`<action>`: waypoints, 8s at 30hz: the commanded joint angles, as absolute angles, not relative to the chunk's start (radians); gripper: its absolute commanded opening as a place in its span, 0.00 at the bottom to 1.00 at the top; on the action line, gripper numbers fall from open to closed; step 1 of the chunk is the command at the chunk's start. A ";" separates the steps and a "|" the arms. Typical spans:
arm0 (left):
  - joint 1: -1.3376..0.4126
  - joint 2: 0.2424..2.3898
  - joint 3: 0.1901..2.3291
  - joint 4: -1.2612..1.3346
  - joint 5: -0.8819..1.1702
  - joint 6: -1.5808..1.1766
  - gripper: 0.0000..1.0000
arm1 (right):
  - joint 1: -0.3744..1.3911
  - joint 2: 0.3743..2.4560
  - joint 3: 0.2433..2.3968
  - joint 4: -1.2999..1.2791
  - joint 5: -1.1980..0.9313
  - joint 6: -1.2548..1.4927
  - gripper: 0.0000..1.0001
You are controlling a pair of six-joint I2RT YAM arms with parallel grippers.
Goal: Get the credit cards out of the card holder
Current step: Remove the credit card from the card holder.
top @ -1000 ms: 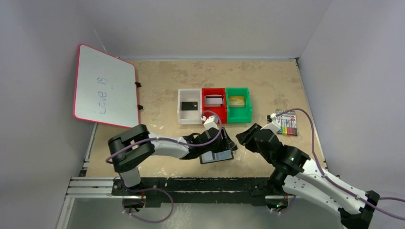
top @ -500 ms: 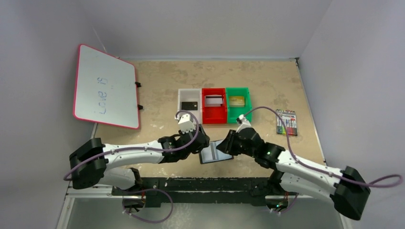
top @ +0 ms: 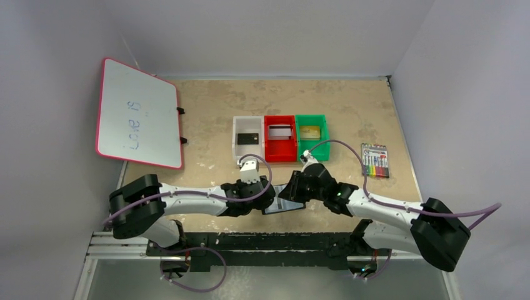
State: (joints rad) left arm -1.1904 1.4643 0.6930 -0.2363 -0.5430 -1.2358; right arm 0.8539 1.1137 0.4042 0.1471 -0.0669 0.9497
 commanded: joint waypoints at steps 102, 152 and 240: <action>-1.302 1.635 0.826 -0.240 -0.602 -1.251 0.22 | 0.726 1.226 0.117 0.700 -0.185 1.221 0.00; -1.305 1.651 0.816 -0.206 -0.591 -1.223 0.00 | 0.712 1.576 0.151 1.191 -0.496 1.085 0.13; -1.305 1.617 0.744 -0.125 -0.588 -1.233 0.00 | 0.711 1.324 0.106 0.900 -0.311 1.124 0.16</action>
